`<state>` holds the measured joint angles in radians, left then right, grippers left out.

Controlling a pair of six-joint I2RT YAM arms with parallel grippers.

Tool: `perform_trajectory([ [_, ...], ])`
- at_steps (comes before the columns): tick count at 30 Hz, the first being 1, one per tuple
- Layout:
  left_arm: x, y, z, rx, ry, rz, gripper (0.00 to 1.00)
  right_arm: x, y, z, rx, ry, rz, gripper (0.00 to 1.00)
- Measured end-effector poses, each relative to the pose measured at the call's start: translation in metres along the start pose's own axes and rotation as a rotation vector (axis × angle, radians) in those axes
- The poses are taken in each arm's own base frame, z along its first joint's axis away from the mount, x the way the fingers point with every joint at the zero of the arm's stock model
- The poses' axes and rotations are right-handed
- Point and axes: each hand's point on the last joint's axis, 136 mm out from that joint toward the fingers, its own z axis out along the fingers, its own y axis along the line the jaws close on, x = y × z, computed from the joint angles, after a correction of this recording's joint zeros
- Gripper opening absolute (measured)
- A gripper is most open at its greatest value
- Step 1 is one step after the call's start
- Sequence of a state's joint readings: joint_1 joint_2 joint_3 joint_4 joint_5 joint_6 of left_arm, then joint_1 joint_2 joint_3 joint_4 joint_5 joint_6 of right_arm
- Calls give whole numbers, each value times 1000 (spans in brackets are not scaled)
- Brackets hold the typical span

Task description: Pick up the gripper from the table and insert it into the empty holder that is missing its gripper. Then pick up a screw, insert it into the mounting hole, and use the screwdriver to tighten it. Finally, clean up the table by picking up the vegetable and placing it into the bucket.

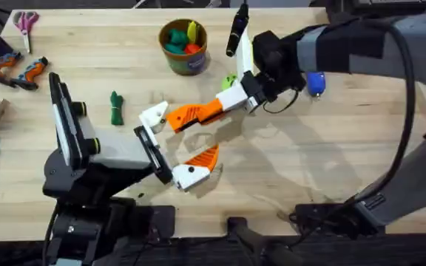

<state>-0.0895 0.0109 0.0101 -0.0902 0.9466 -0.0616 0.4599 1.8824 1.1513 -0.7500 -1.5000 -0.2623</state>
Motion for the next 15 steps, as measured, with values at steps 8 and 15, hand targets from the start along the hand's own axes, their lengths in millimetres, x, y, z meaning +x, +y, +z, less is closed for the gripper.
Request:
perform_trajectory([
  [8,0,0,0,0,0,0,985,-2,4,0,-17,-5,-11,10],
  [15,0,0,0,0,0,0,985,-4,0,2,2,6,-48,10],
])
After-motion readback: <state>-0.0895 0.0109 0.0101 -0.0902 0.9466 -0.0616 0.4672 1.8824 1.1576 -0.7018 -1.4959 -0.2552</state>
